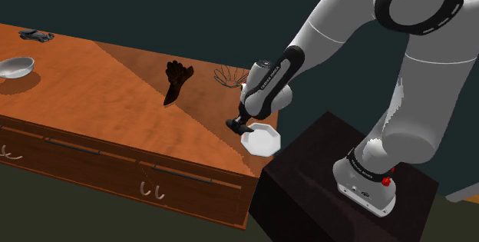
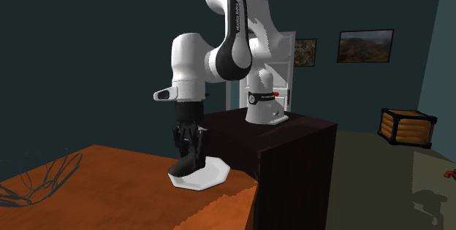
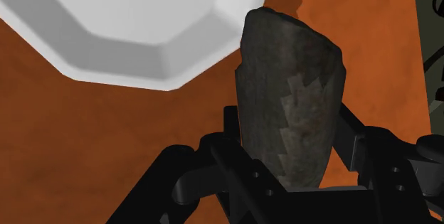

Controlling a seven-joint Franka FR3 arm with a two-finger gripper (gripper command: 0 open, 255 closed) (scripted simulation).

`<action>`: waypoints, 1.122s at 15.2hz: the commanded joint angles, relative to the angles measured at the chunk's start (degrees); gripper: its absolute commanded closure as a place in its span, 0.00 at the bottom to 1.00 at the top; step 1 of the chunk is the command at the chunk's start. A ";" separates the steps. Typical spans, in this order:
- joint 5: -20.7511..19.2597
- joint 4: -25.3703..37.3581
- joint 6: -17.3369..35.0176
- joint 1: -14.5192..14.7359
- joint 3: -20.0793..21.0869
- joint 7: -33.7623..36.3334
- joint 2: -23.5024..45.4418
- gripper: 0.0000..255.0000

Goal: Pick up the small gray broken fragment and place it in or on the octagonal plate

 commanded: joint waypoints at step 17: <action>14.42 -12.02 15.87 -26.70 18.96 -25.27 6.40 1.00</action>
